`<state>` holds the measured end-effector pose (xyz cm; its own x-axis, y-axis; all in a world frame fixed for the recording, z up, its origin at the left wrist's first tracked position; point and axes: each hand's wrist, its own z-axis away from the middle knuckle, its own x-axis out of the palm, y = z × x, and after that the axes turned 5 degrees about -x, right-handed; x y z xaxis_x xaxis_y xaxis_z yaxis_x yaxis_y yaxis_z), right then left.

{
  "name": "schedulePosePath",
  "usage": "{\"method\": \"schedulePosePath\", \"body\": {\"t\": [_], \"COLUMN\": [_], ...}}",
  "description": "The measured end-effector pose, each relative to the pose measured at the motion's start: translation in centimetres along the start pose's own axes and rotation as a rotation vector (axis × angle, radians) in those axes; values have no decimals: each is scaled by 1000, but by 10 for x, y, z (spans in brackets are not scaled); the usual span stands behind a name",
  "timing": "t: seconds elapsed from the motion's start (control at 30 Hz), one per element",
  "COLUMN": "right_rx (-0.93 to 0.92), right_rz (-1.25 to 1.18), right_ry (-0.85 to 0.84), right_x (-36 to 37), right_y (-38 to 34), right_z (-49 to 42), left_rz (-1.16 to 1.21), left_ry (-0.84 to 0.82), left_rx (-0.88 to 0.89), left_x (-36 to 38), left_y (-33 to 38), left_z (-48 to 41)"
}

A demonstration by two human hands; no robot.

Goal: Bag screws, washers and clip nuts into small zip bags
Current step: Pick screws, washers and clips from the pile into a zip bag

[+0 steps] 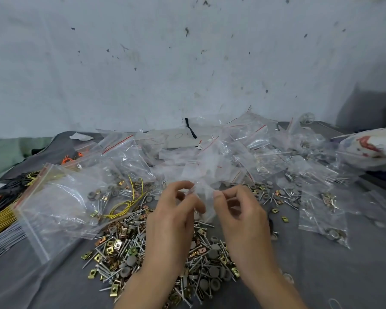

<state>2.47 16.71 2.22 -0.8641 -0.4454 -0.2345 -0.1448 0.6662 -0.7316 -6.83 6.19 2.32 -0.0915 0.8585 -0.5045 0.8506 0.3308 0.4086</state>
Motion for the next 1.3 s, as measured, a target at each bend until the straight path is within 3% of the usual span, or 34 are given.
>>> {"method": "schedulePosePath", "body": {"t": [0.1, 0.23, 0.3, 0.4, 0.5, 0.57, 0.77, 1.07, 1.2, 1.3], "right_rx": [-155, -173, -118, 135, 539, 626, 450, 411, 407, 424], "right_rz": [116, 136, 76, -25, -313, -447, -410, -343, -289, -232], "right_ry": [-12, -87, -54, 76, -18, -86, 14, 70, 78, 97], "right_x": [2, 2, -2, -15, -25, -24, -30, -26, -27, -29], "right_y": [1, 6, 7, 13, 23, 31, 35, 42, 46, 46], "right_z": [4, 4, 1, -12, -23, -26, -30, -26, -25, -24], "left_rz": [22, 557, 646, 634, 700, 771, 835, 1058, 907, 714], "left_ry": [-77, -302, -333, -433, -566, -602, -560, -528, -544, -465], "left_rx": [-161, -538, -583, -593, -600, -597, -614, -969, -831, -769], "left_x": [5, 7, 6, -1, -6, -8, -11, -5, -3, 0], "left_y": [3, 16, 16, 10, 5, 4, -9, -14, -14, -12], "left_z": [0, -7, -9, -11, -10, -10, -13, -10, -8, -8]}}
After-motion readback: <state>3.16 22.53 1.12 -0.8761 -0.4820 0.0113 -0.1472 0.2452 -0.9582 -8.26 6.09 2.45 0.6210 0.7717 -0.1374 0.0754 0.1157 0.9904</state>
